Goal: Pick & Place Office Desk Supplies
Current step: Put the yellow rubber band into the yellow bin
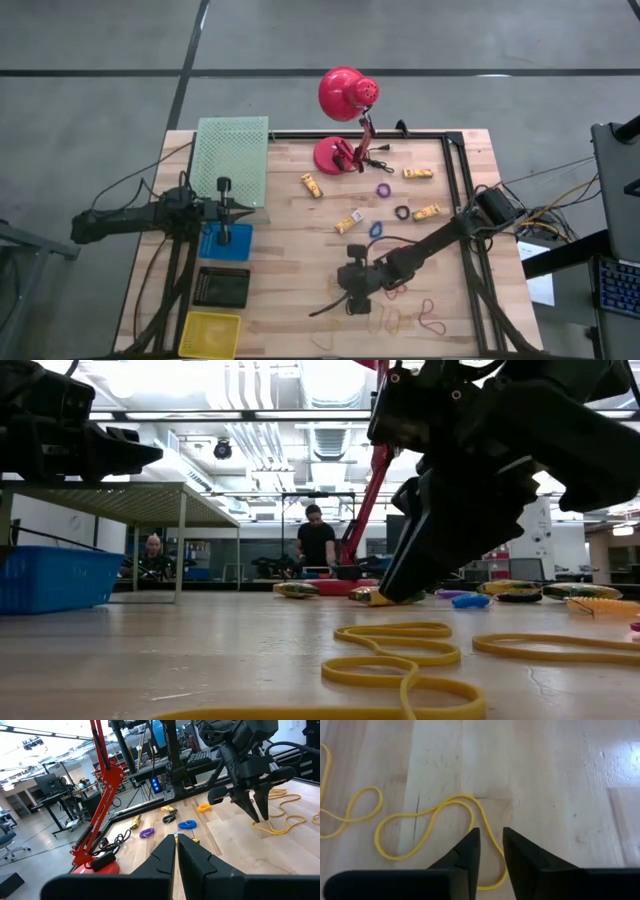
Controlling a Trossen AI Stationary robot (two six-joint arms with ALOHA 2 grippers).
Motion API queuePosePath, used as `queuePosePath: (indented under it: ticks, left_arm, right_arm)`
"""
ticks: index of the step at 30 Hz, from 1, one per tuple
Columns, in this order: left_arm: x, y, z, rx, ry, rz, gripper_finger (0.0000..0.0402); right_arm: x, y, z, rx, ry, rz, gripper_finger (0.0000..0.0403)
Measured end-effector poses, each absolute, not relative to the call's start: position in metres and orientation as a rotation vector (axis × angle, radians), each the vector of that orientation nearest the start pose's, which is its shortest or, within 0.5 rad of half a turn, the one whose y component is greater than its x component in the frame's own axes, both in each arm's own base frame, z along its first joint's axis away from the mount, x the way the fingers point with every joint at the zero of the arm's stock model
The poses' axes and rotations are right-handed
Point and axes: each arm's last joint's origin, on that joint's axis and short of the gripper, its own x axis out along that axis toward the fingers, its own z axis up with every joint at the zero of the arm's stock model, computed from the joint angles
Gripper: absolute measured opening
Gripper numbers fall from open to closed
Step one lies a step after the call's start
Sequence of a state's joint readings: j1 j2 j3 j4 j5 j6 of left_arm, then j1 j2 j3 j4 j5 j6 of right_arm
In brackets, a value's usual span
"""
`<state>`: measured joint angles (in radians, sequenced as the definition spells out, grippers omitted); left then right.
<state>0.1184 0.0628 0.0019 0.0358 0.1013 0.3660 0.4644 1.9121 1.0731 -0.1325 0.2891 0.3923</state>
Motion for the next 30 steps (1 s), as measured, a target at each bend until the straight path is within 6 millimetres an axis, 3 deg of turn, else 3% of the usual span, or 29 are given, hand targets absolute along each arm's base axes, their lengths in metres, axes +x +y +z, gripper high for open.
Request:
queuePosePath:
  ticks: [6,17,23,30]
  left_arm:
    - [0.101,0.009,0.163,0.363,0.028,0.013,0.0023]
    - [0.101,0.009,0.163,0.363,0.028,0.013,0.0023]
    - [0.101,0.009,0.163,0.363,0.027,0.013,0.0023]
    - [0.101,0.009,0.163,0.363,0.028,0.013,0.0023]
  right_arm:
    - [0.333,0.157,0.128,-0.056,0.931,-0.039,0.0110]
    - [0.334,0.158,0.113,-0.123,0.961,-0.035,0.0094]
    - [0.334,0.159,0.113,-0.124,0.976,0.013,0.0074]
    - [0.334,0.160,0.113,-0.132,0.977,0.026,0.0023]
